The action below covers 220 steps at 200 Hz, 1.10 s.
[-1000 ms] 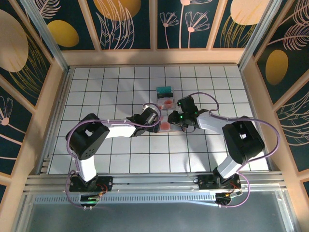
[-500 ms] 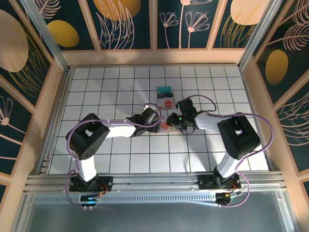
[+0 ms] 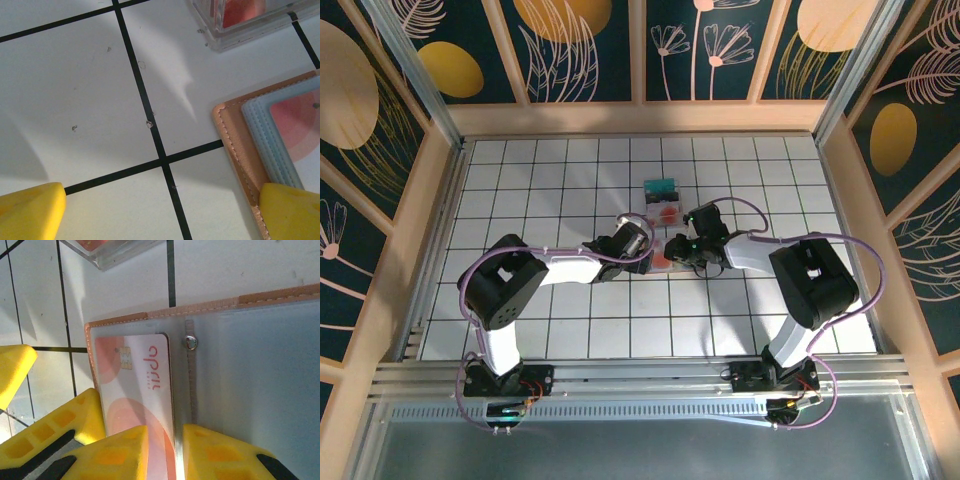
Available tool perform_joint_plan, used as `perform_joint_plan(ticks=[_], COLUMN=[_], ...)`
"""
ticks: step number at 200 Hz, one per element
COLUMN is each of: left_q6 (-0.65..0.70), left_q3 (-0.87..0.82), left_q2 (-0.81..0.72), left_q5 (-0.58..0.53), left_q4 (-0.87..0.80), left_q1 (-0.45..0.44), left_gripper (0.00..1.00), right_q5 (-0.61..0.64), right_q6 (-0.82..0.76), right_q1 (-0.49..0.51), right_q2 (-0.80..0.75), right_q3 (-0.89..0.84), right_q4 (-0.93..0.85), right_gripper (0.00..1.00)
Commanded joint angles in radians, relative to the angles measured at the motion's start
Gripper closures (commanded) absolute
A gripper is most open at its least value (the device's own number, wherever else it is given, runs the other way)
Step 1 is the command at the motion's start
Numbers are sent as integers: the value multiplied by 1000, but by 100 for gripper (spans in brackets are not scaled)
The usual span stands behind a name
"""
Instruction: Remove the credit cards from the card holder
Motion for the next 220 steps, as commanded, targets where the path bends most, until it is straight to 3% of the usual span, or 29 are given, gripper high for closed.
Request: perform_joint_plan(ticks=[1, 220], left_q6=[5, 1], left_q3=[8, -1], left_q2=[38, 30], left_q5=[-15, -27], left_q4=[-56, -78], left_q1=[-4, -3], left_gripper=[1, 1], right_q5=[-55, -72], right_q6=[-1, 10], right_q1=[-1, -22], right_q2=[-31, -30], right_q3=[-10, -47], right_q4=[47, 122], right_gripper=[76, 75])
